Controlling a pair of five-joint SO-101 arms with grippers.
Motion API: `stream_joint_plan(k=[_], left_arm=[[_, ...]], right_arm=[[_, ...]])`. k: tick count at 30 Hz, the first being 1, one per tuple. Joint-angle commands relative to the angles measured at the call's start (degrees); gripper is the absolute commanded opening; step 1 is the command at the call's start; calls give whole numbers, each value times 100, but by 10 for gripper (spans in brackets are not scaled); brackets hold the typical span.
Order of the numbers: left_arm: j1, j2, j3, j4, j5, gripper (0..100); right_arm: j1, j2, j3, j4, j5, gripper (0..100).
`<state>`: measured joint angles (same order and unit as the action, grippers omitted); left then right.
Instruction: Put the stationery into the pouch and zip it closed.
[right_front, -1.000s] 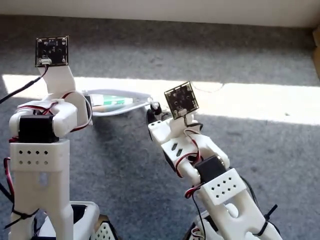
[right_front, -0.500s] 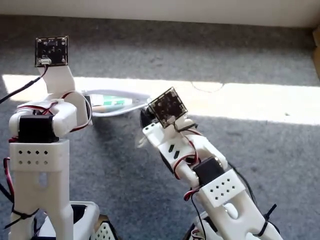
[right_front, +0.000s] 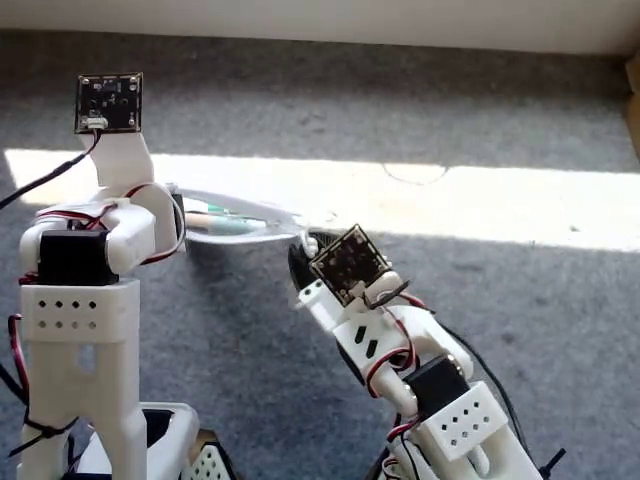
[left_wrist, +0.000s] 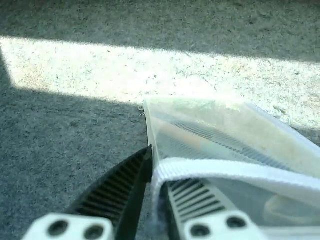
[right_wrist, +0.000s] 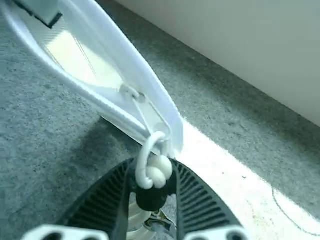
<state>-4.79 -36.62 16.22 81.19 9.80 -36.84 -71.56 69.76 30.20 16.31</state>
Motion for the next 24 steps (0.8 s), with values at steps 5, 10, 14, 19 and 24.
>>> stream_joint_plan(k=[5, 10, 14, 19, 24], left_arm=[[101, -57, -48, -281, -440, 135], [110, -48, -48, -607, -413, 230], [303, -40, -40, -932, -440, 234], [998, -13, -40, -1292, -501, 235], [1727, 576, -101, -1644, -633, 236]], right_arm=[[-57, -127, -66, 848, 79, 5], [-57, -136, -189, 1490, 79, 5], [-57, -136, -585, 2220, 79, 5], [-57, -242, -734, 2791, 79, 5], [-57, -1393, -699, 3222, 70, 5]])
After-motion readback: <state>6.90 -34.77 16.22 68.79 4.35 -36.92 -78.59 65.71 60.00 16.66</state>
